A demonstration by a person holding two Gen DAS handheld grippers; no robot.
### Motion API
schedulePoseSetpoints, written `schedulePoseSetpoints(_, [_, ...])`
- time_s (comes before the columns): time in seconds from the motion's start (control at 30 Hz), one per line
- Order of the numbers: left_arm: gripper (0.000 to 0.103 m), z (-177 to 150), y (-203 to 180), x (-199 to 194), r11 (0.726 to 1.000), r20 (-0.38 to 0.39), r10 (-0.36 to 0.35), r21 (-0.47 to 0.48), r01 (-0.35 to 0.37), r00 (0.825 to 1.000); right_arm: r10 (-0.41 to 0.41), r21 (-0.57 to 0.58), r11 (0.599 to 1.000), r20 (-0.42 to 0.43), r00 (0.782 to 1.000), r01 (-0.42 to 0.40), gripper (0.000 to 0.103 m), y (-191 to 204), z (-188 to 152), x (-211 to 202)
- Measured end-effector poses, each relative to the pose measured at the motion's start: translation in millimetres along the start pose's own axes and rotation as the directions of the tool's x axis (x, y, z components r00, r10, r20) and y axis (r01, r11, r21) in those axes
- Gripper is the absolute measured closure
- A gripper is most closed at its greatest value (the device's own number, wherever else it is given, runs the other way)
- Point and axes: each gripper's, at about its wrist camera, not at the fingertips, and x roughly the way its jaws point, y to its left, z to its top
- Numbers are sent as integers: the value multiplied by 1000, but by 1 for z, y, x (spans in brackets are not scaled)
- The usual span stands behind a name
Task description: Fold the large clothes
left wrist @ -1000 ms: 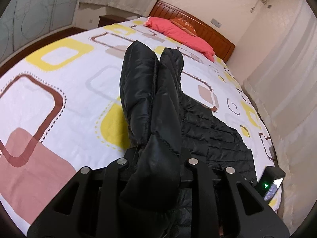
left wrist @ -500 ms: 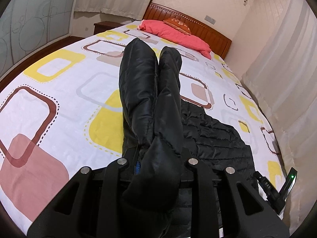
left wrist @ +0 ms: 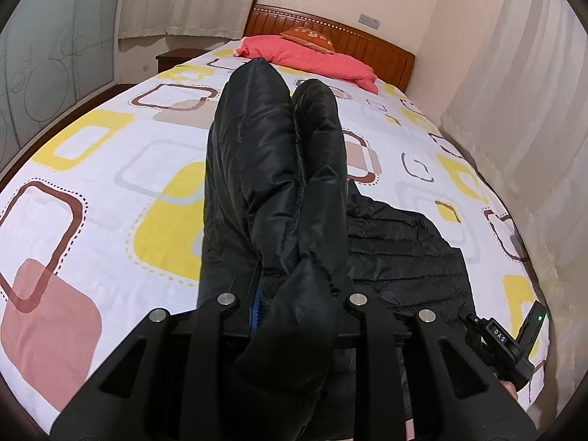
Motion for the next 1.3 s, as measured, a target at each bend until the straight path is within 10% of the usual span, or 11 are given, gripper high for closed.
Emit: schedulePoseSetpoints(1.3, [80, -80, -161, 101, 946, -162, -94, 293, 139, 982, 11, 18, 1000, 36, 999, -11, 56, 3, -39, -4])
